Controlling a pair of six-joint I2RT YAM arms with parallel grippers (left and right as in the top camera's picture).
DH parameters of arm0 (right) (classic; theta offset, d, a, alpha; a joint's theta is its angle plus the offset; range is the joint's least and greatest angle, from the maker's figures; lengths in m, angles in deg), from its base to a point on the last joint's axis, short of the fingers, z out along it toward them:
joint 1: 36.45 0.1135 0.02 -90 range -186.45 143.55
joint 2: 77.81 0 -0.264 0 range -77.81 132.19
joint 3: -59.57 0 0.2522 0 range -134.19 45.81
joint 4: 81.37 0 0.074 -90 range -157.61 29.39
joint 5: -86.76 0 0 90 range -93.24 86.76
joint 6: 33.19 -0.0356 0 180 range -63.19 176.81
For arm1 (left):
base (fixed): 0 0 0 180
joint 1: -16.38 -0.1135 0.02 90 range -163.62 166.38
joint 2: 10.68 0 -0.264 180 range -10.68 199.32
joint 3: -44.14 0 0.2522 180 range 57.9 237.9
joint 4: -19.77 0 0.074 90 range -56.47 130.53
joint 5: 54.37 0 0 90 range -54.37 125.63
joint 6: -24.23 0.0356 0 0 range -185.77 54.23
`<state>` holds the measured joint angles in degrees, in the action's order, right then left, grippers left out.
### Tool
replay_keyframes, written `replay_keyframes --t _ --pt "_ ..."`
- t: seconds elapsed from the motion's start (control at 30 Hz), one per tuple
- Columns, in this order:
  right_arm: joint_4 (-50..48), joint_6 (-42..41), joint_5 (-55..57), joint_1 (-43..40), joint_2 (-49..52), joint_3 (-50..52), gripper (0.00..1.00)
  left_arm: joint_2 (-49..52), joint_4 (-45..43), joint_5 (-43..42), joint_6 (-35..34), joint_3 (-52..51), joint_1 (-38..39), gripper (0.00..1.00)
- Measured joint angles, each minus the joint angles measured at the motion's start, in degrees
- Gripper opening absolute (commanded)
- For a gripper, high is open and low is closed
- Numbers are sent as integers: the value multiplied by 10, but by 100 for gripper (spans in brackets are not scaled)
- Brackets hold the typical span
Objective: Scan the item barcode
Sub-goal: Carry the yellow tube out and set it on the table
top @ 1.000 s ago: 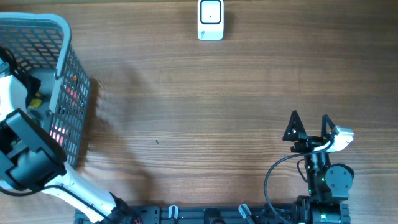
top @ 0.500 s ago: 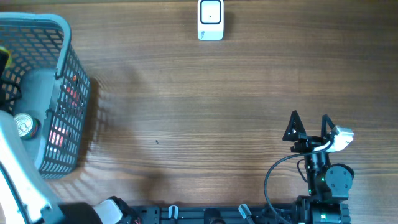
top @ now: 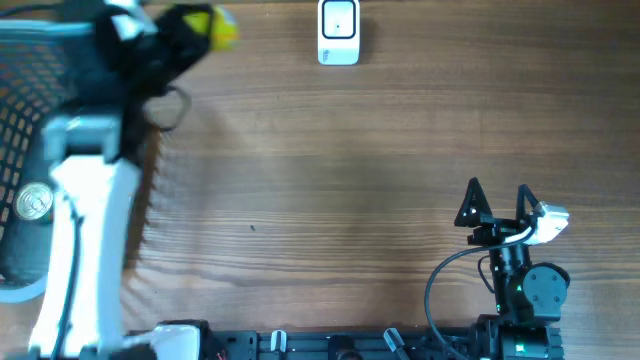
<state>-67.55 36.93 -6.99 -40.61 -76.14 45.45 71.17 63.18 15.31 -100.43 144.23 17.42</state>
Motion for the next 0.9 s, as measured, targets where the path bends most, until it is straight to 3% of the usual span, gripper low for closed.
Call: replay_keyframes --t 0.17,0.4,0.5,0.6,0.8,0.9 --pt "0 0 0 0 0 0 100 170 1 142 3 0 123 50" --pt "0 0 0 0 0 0 100 335 20 183 9 -1 151 49" --pt "0 0 0 0 0 0 100 352 32 198 9 -1 151 49" --pt "0 0 0 0 0 0 100 352 39 205 9 -1 151 61" --pt "0 0 0 0 0 0 100 353 54 209 13 -1 151 63" --pt "0 0 0 0 0 0 100 353 55 210 13 -1 151 77"
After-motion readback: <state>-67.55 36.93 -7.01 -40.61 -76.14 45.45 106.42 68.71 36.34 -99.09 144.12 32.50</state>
